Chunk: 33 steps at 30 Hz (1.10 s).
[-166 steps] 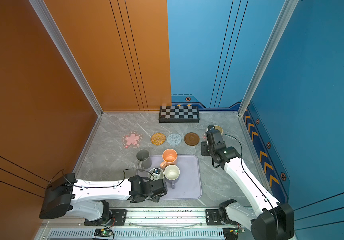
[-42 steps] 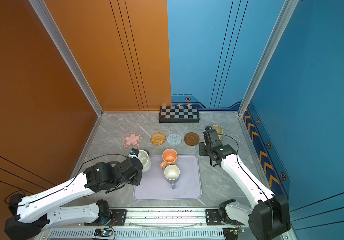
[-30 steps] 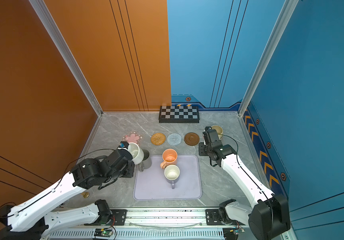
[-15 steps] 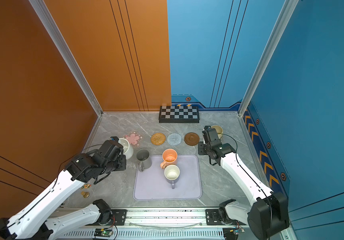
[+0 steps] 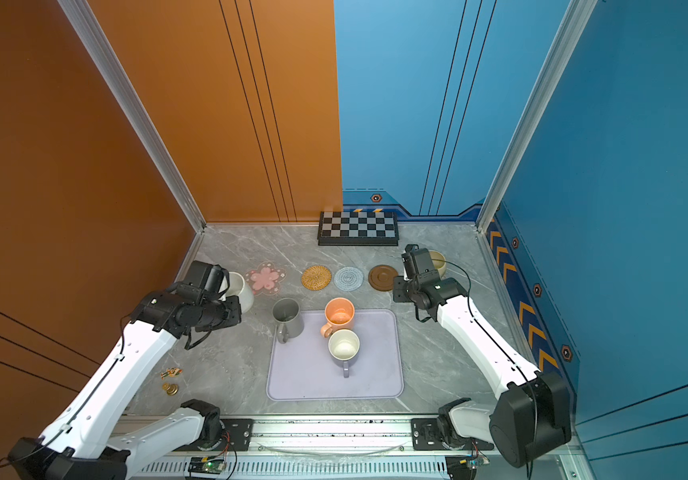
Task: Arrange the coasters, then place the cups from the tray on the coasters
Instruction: 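Carry the speckled mug with the left gripper toward the first pink flower coaster, then lower the speckled mug onto the pink flower coaster with the left gripper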
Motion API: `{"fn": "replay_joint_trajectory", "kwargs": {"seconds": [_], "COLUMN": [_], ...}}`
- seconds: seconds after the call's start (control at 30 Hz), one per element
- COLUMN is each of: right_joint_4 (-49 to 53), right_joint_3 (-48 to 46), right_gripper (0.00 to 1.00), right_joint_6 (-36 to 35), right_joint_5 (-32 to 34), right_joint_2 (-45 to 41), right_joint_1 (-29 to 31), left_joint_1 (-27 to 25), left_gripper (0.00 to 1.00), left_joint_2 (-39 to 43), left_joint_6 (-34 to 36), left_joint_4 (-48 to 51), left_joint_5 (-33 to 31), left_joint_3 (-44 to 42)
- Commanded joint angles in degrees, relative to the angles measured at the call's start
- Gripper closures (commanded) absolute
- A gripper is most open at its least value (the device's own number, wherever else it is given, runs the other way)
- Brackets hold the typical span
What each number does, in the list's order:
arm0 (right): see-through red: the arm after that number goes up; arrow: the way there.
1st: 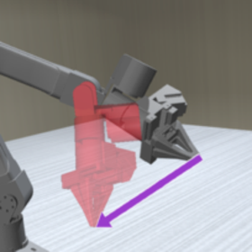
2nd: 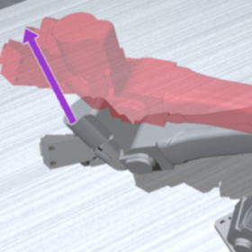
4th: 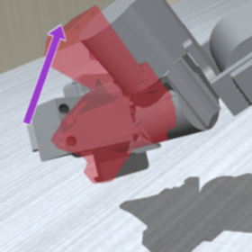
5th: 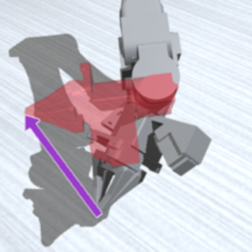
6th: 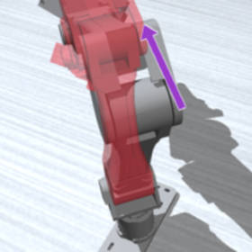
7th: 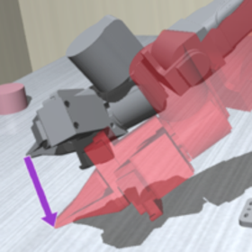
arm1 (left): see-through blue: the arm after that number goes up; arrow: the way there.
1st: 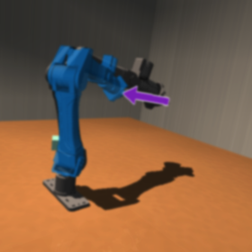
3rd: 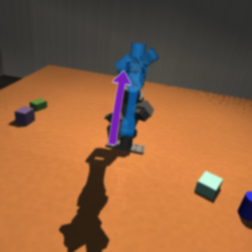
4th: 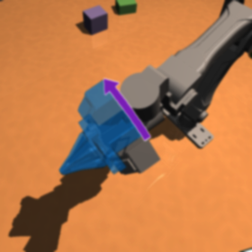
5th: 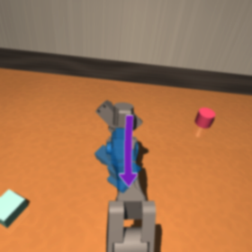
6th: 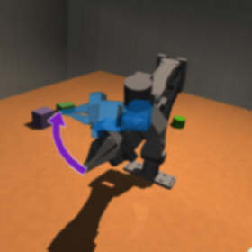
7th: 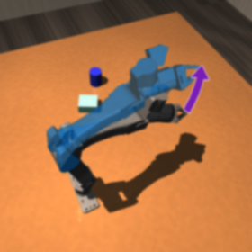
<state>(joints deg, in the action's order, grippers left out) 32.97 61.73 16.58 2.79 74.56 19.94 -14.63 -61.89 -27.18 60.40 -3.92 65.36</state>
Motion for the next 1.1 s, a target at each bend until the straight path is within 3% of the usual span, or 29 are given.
{"fn": "replay_joint_trajectory", "kwargs": {"seconds": [0.0, 0.43, 1.07], "right_joint_4": [0.0, 2.3, 5.1], "right_joint_3": [3.5, 10.5, 21.5], "right_gripper": [0.58, 0.58, 0.58], "right_joint_6": [0.6, 0.7, -0.6], "right_joint_5": [-0.9, -0.4, -1.0], "right_joint_2": [0.9, 4.1, 13.3], "right_joint_1": [0.0, -0.6, -2.1], "left_joint_1": [2.1, 8.7, 8.2], "left_gripper": [1.0, 1.0, 1.0], "left_joint_2": [-1.7, -12.5, -29.3], "left_joint_6": [2.9, 6.9, 10.1], "left_joint_4": [-5.5, -9.0, -13.8], "left_joint_5": [2.4, 4.1, 1.5], "left_joint_3": [3.9, 8.8, 18.0]}}
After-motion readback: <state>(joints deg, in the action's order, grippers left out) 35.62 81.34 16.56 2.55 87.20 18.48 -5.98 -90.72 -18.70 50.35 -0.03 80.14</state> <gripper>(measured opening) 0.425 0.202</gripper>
